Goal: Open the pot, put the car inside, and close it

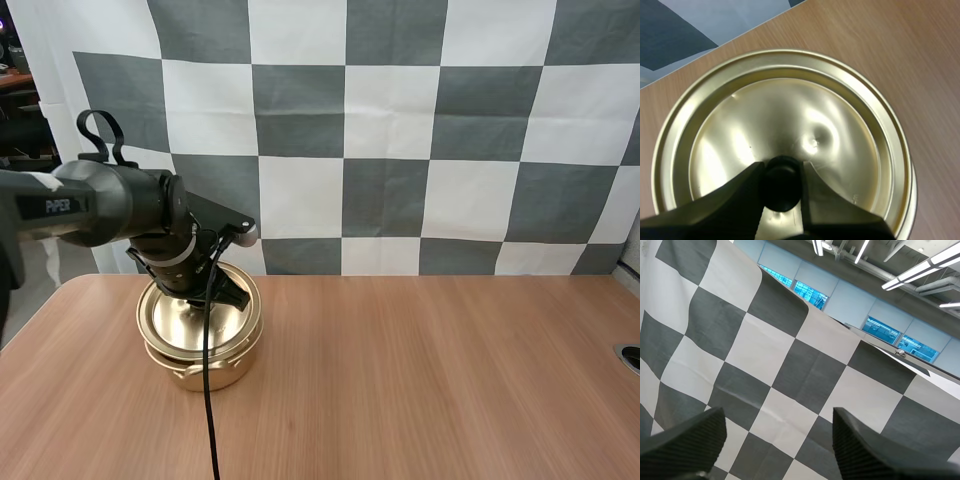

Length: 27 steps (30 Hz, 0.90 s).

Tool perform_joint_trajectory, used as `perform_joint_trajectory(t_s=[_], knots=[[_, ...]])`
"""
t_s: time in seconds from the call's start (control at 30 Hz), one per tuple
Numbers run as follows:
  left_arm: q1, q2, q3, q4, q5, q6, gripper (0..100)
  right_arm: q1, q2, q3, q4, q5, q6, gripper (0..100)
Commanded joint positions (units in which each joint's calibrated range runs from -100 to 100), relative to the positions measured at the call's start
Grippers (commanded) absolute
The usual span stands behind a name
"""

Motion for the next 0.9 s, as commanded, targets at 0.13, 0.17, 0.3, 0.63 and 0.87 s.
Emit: perform_joint_trajectory(t_s=[0.13,0.17,0.3,0.63,0.87], knots=[[0.03,0.1,0.0,-1.7,2.5,0.8,0,0.0,0.0,0.0,0.0,0.0,0.0,100],[0.03,0.1,0.0,-2.6,2.9,1.3,0,0.0,0.0,0.0,0.0,0.0,0.0,100],[0.03,0.1,0.0,-3.3,3.1,1.5,0,0.0,0.0,0.0,0.0,0.0,0.0,100],[0.03,0.1,0.0,-3.3,1.9,1.5,0,0.0,0.0,0.0,-0.4,0.0,0.0,100],[0.03,3.2,0.1,-3.3,1.3,1.5,0,0.0,0.0,0.0,-0.4,0.0,0.0,100]])
